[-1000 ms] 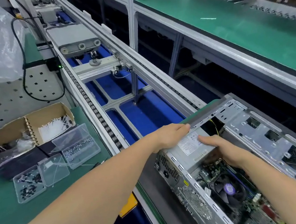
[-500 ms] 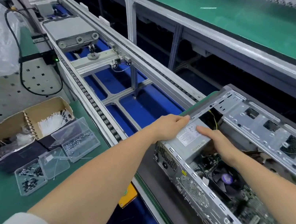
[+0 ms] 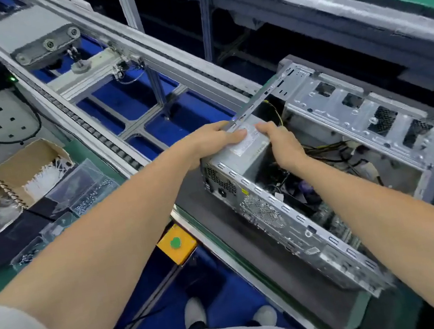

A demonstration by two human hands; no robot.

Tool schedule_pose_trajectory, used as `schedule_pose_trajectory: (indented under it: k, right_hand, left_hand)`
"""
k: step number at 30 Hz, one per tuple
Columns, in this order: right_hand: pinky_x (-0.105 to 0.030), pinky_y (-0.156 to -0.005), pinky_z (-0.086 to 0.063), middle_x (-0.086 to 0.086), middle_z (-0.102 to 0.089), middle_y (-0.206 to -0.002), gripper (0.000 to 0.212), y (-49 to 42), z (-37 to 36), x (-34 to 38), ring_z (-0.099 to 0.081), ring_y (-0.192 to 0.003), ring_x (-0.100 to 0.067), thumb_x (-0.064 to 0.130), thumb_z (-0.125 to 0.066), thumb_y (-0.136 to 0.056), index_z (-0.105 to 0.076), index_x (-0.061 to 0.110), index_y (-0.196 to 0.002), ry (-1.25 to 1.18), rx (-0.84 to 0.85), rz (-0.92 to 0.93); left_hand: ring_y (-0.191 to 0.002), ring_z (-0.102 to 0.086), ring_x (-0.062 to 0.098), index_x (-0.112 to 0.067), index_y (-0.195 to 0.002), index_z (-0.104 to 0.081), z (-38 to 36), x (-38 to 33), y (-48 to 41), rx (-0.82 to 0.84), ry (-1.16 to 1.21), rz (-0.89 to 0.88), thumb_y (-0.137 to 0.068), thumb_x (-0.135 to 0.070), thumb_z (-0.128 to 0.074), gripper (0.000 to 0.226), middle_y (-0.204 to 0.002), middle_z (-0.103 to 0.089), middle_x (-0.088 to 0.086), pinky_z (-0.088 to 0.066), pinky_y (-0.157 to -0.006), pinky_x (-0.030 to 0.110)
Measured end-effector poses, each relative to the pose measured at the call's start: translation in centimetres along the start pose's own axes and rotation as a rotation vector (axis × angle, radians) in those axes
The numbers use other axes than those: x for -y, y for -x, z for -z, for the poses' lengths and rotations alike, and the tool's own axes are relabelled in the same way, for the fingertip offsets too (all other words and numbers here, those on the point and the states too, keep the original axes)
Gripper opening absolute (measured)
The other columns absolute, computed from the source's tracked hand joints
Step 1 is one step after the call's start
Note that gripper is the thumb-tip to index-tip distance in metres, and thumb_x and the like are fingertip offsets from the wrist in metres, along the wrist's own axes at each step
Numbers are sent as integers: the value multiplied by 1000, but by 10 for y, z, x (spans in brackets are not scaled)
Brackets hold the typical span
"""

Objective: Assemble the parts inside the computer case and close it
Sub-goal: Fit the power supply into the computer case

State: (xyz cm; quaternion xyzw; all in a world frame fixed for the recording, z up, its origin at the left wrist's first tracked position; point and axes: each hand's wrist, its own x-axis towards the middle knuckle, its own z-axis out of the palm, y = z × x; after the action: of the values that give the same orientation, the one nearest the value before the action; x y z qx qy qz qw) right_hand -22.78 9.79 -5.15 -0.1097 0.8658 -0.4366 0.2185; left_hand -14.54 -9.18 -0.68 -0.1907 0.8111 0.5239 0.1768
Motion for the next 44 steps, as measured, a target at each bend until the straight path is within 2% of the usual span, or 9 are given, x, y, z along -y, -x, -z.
schedule_pose_trajectory:
  k: [4,10,16,25,28,33,37,40,44]
  right_hand:
    - [-43,-88,-34,5,-53,-115,58,-3,-2,-1,-48,-105,-22,72,-15,-80,-62,58,-112,58,-66,32]
    - [-41,-76,-42,1,-62,-115,36,-2,-2,1,-56,-102,-25,68,-27,-86,-61,63,-76,19,-69,-10]
    - [-52,-103,-46,7,-65,-111,31,-10,2,-3,-60,-108,-24,72,-37,-81,-68,64,-81,-115,-36,-46]
    - [-38,-70,-53,1,-76,-87,36,-29,22,-3,-64,-86,-30,65,-49,-88,-75,40,-93,-261,294,-128]
    - [-41,-75,-48,-4,-75,-101,49,-32,26,-1,-63,-89,-27,71,-55,-85,-76,33,-106,-257,422,-140]
    - [-47,-85,-52,-12,-70,-105,42,-36,28,-2,-63,-93,-32,61,-54,-92,-73,27,-106,-233,447,-178]
    - [-55,-96,-59,-22,-63,-99,38,-40,28,-5,-65,-85,-34,38,-53,-102,-69,7,-117,-185,426,-218]
    - [-42,-72,-59,-11,-55,-71,20,-41,25,-2,-52,-52,-22,21,-48,-104,-65,11,-106,-162,373,-233]
    - [-26,-50,-40,-3,-45,-67,14,-41,25,-3,-34,-49,-17,20,-47,-100,-60,16,-96,-168,367,-236]
  left_hand:
    - [-133,-55,24,-37,-150,-41,-1,0,-4,42,60,21,-70,-74,-75,94,-150,-52,-4,-43,-112,49]
    - [-130,-57,28,-36,-147,-43,-5,-1,-7,-15,17,-3,-65,-81,-72,98,-147,-54,-1,-46,-108,50]
    - [-119,-65,27,-39,-144,-47,-2,2,-10,33,148,22,-58,-84,-74,100,-145,-56,0,-54,-100,49]
    - [-121,-64,24,-36,-147,-44,1,1,-8,54,70,39,-64,-80,-75,99,-139,-61,-2,-51,-104,48]
    - [-95,-75,17,-32,-139,-56,2,1,-7,59,83,33,-72,-74,-74,80,-113,-75,-6,-58,-94,43]
    - [-88,-76,14,-29,-127,-65,-1,2,-4,-14,119,-2,-77,-71,-73,66,-101,-78,-9,-62,-85,37]
    - [-127,-60,24,-26,-144,-52,1,16,-7,40,235,39,-73,-63,-79,84,-139,-62,-2,-45,-110,49]
    - [-139,-48,27,-31,-148,-46,2,18,-7,103,261,61,-68,-60,-80,92,-150,-52,-3,-35,-117,54]
    - [-115,-68,18,-35,-135,-59,3,16,-4,146,240,18,-79,-60,-77,65,-124,-71,-9,-48,-107,47]
